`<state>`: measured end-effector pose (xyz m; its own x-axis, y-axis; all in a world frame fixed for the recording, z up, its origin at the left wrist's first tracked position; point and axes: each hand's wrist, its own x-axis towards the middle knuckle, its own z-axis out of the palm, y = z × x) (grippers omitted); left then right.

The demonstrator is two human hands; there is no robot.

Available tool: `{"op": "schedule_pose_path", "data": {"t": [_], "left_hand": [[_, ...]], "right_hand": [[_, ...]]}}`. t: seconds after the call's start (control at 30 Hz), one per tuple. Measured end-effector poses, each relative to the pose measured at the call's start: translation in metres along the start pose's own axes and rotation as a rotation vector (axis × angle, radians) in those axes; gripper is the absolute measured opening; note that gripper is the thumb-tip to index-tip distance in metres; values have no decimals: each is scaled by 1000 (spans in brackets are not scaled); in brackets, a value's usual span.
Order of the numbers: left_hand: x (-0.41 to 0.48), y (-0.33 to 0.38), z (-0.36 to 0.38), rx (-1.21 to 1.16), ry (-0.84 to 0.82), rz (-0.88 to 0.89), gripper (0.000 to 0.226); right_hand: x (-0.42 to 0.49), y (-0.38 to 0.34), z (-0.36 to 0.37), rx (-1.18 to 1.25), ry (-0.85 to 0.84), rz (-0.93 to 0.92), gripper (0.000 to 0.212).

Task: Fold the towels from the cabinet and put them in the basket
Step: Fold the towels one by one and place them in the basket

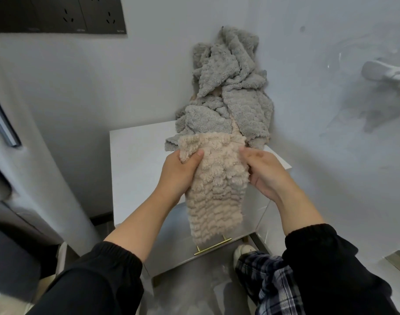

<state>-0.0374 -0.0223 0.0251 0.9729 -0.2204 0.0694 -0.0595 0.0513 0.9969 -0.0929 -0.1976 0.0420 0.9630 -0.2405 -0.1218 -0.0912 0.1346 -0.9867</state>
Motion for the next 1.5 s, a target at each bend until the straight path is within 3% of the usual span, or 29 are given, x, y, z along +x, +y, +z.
{"op": "schedule_pose_path", "data": {"t": [0.03,0.07,0.17,0.27,0.33,0.47,0.67,0.8,0.87,1.0,1.07,1.23,1.37,1.5], "left_hand": [[0,-1,-1,30,35,29,11],[1,-1,-2,58,67,50,14],[5,-3,-6,204,119,142,11],[9,-2,-10,258,85,204,14],[8,1,-11,157,28,152,16],[5,2,-16,51,-91,3,13],[15,14,-42,98,-215,-123,14],[18,20,-53,344,-163,-66,27],[18,22,-54,354,-122,-78,35],[18,26,-52,283,-82,-110,27],[17,26,-51,171,-35,-151,18],[20,22,-47,-6,15,-264,20],[29,17,-48,-60,78,-296,37],[34,10,-46,6,156,-235,31]], "right_hand": [[1,3,-1,-47,-4,4,90],[2,4,0,-77,-8,-2,88],[5,7,1,-92,31,-105,44],[8,8,1,-73,73,-185,41],[8,7,0,-1,-9,-148,31],[13,8,-5,169,-123,0,39],[19,10,-10,18,11,-47,10],[23,11,-10,-220,28,-163,29],[23,7,-8,-281,24,-173,35],[25,-1,-5,-166,-11,-77,39],[25,-6,1,-126,-37,-16,27],[37,-7,10,61,-75,128,11],[47,-3,18,89,-2,213,34],[56,-5,24,92,122,256,41]]}}
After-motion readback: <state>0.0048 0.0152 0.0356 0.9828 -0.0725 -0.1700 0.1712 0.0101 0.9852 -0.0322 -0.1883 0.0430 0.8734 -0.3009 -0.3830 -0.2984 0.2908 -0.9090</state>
